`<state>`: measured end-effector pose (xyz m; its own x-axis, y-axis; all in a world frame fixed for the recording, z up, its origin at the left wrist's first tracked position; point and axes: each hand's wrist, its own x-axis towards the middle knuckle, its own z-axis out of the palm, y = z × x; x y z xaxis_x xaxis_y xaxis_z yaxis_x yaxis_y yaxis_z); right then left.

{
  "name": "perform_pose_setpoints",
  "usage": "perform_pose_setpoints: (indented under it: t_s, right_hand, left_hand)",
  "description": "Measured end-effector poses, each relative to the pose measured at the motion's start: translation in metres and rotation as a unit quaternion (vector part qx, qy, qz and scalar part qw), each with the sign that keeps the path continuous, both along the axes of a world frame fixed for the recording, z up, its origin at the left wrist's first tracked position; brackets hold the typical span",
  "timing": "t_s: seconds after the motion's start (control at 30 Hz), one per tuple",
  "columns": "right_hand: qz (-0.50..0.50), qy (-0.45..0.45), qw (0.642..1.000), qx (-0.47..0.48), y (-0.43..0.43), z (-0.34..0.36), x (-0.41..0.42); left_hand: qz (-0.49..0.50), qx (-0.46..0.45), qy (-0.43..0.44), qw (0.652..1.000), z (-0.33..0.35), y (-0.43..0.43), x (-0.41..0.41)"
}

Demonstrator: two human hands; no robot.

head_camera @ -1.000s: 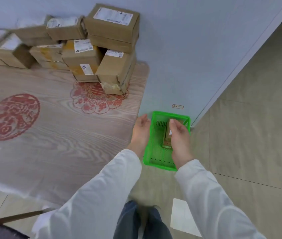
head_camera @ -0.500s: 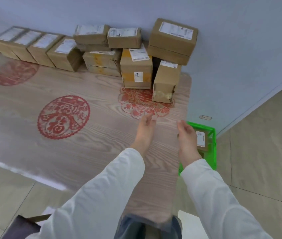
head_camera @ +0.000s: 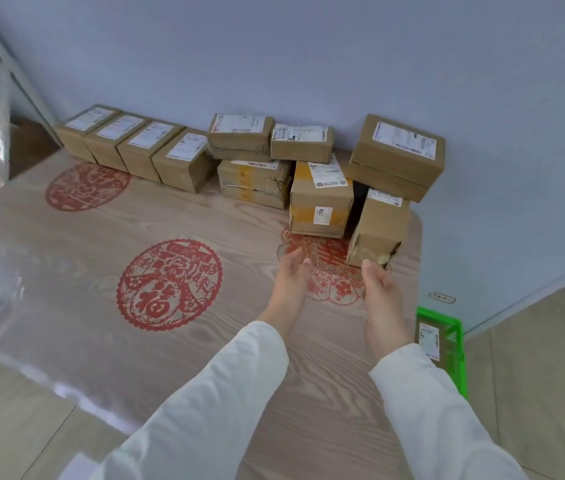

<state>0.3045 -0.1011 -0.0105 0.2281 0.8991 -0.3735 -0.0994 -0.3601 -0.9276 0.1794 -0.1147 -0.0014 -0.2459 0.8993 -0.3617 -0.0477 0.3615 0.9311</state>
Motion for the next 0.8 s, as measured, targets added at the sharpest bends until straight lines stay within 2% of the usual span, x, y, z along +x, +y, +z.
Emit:
perform_pose_setpoints:
  t_s: [0.2,0.57,0.8]
  right_hand:
    - [-0.005,0.028,0.999,0.014,0.028,0.013,-0.012]
    - [-0.156,0.018,0.987,0.040,0.095,0.031,-0.010]
    - [-0.180,-0.003,0.984,0.009,0.128,0.026,0.028]
  left_hand:
    - [0.006,-0.002,0.014,1.000,0.009,0.029,-0.014]
    - [-0.097,0.052,0.030,0.993,0.026,0.117,-0.040]
    - [-0.118,0.039,0.014,0.992,0.032,0.183,-0.025]
